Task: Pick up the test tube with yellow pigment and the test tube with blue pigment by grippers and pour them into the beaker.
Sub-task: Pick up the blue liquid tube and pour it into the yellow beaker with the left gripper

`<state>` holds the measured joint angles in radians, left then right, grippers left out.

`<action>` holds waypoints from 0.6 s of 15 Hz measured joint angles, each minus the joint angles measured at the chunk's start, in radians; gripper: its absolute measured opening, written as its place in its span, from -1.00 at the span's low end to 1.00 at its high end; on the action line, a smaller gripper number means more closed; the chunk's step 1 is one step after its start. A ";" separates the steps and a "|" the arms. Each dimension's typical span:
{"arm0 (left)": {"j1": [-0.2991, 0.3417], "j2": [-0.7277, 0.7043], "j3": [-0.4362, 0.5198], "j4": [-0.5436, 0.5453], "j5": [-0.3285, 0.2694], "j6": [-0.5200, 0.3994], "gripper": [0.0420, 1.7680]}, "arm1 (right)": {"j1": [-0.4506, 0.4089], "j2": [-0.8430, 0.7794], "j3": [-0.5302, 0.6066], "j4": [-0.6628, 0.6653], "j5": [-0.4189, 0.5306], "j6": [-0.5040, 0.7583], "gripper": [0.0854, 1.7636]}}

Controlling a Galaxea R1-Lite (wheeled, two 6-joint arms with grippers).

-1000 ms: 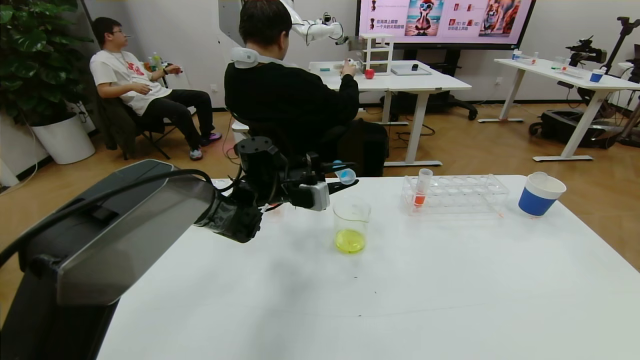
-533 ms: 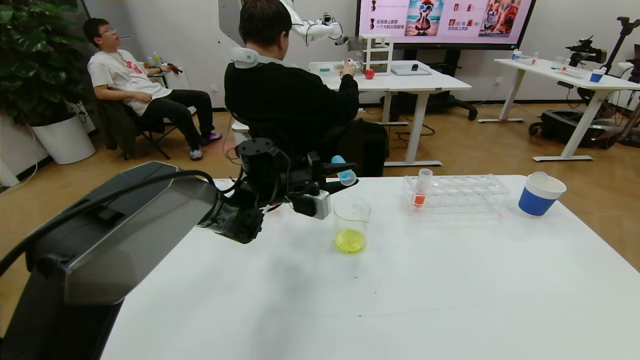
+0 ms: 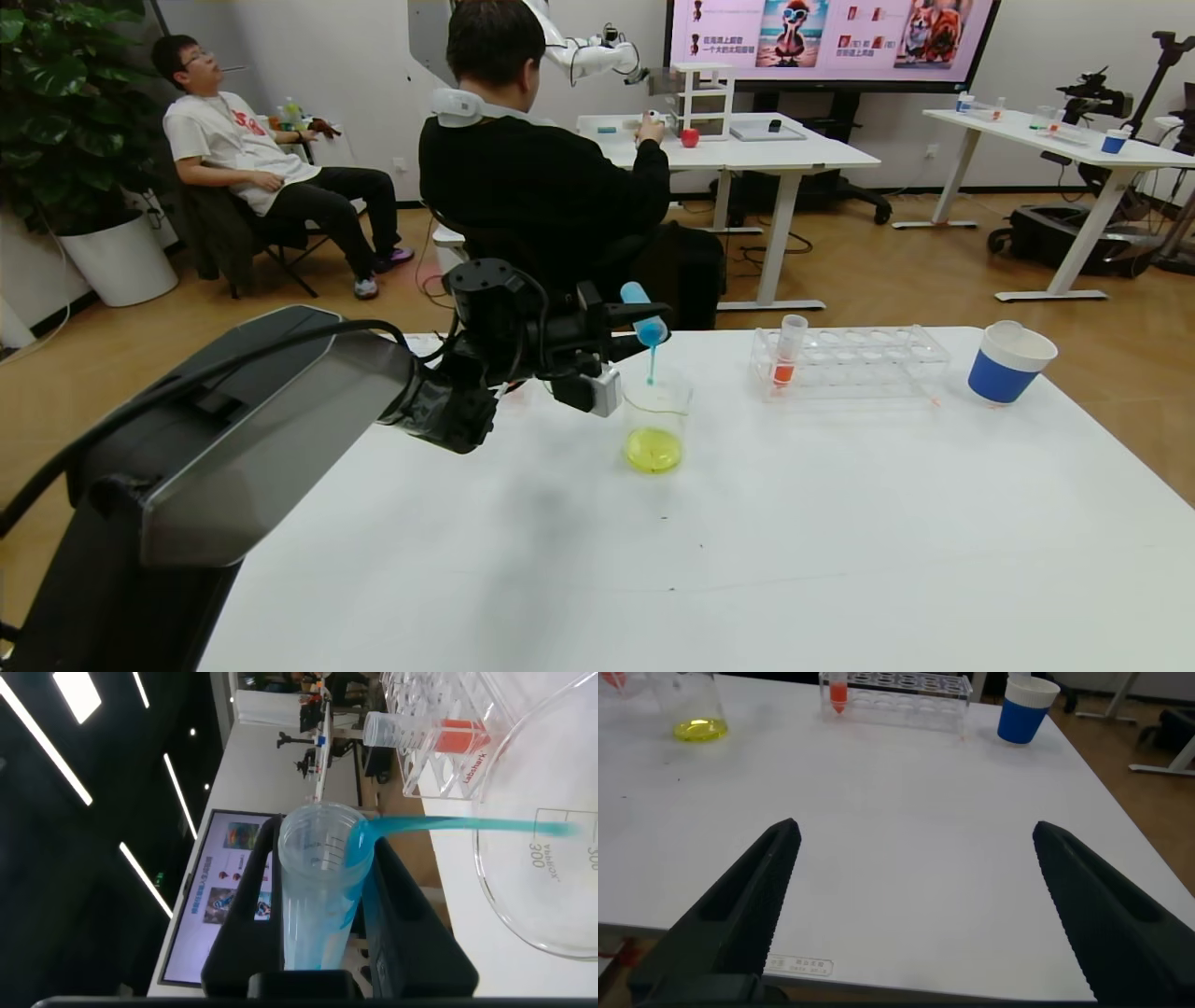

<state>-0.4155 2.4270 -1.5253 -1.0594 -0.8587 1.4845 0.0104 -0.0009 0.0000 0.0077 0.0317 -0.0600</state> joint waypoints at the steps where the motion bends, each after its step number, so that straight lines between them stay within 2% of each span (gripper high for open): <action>1: 0.000 0.002 0.000 0.002 0.000 0.021 -0.47 | 0.000 0.000 0.000 0.000 0.000 0.000 0.97; 9: 0.002 0.007 0.008 0.006 -0.006 0.141 -0.47 | 0.000 0.000 0.000 0.000 0.000 0.000 0.97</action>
<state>-0.4132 2.4336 -1.5172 -1.0530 -0.8649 1.6260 0.0104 -0.0009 0.0000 0.0077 0.0317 -0.0600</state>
